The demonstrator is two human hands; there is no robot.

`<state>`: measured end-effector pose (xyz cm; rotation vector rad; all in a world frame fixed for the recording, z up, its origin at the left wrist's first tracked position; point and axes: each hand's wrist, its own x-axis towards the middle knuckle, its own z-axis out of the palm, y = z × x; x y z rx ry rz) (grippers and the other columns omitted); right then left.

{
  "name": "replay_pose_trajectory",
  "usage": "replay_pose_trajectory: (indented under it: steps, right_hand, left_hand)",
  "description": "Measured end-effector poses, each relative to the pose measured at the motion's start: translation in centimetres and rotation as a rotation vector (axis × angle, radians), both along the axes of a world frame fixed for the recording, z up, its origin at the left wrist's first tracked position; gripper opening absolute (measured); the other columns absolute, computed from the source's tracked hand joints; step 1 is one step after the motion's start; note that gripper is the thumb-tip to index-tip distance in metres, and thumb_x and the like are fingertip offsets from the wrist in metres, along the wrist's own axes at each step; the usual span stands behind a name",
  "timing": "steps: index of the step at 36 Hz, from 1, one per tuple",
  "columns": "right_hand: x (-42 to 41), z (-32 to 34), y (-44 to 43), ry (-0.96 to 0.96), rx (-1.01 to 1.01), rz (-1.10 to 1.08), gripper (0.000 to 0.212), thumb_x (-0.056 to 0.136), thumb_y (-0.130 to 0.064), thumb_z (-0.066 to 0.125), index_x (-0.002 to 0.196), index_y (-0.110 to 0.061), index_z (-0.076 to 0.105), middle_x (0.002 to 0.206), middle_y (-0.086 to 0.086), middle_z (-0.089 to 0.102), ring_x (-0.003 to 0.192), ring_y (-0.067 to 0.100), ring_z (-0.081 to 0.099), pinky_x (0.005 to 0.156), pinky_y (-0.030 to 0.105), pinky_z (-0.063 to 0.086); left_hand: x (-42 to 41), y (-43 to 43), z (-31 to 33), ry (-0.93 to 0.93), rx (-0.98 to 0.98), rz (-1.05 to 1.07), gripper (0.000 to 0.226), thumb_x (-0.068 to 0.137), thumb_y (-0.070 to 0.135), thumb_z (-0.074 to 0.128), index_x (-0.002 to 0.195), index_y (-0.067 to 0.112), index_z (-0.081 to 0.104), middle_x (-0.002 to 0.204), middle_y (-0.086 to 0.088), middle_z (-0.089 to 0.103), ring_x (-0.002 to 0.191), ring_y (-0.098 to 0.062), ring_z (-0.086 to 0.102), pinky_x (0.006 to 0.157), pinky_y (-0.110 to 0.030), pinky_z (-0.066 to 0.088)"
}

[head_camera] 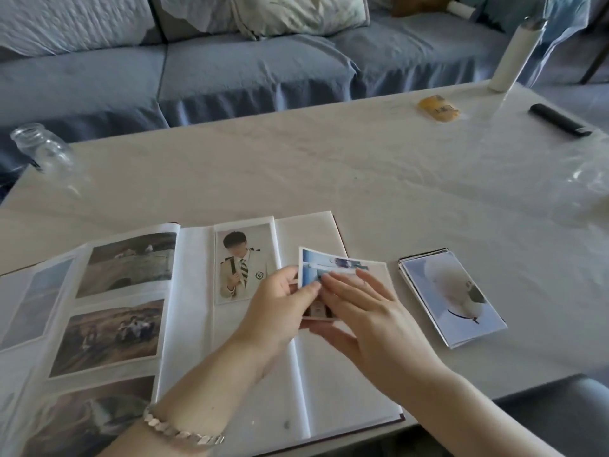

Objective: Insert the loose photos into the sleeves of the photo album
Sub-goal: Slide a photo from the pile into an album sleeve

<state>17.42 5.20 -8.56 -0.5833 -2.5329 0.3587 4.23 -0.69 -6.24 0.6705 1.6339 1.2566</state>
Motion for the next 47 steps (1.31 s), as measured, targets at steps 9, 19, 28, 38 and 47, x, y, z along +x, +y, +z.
replay_pose_trajectory:
  steps: [9,19,28,38,47]
  right_hand:
    - [-0.8,1.0,0.8,-0.027,-0.766,-0.195,0.035,0.085,-0.028,0.065,0.116,-0.040,0.053,0.109,-0.025,0.056,0.095,-0.006,0.055,0.076,0.009,0.045]
    - [0.9,-0.4,1.6,0.296,-1.116,-0.376,0.009,0.088,-0.009,0.060,0.082,-0.013,0.067,0.070,0.000,0.072,0.059,0.018,0.066,0.055,0.027,0.055]
    - [1.9,-1.1,0.9,0.312,-1.110,-0.438,0.006,0.090,-0.012,0.055,0.085,-0.013,0.059,0.075,-0.002,0.068,0.054,-0.002,0.063,0.043,0.012,0.047]
    - [1.6,-1.9,-0.2,0.370,-1.183,-0.454,0.004,0.089,-0.011,0.058,0.086,-0.010,0.061,0.062,-0.008,0.070,0.055,0.006,0.067,0.044,0.015,0.049]
    - [1.4,-2.1,-1.2,0.435,-1.117,-0.466,0.005,0.089,-0.013,0.058,0.085,-0.015,0.061,0.069,-0.011,0.071,0.062,0.006,0.068,0.048,0.017,0.051]
  left_hand:
    - [-4.5,-1.7,0.3,0.483,-0.049,-0.346,0.019,0.094,0.011,0.054,0.104,0.022,0.066,0.097,0.003,0.071,0.095,-0.011,0.066,0.089,-0.036,0.053]
    - [-2.3,-5.1,-3.1,0.947,-0.200,-0.193,0.078,0.093,0.047,0.045,0.151,0.017,0.003,0.158,0.004,0.003,0.141,-0.001,0.000,0.106,-0.009,-0.004]
    - [-0.8,-6.6,-6.4,1.241,-0.460,-0.358,0.094,0.070,0.078,-0.008,0.130,0.015,-0.043,0.143,-0.010,-0.045,0.124,-0.020,-0.048,0.099,-0.028,-0.037]
    - [-0.4,-7.5,-7.6,1.096,-0.113,-0.107,0.034,0.081,0.059,0.036,0.089,0.026,0.035,0.154,-0.016,0.021,0.142,-0.018,-0.004,0.113,-0.032,-0.006]
    - [-0.3,-7.5,-7.7,1.165,-0.006,-0.098,0.025,0.080,0.034,0.046,0.060,0.021,0.046,0.142,-0.020,0.043,0.136,-0.038,0.027,0.107,-0.054,0.021]
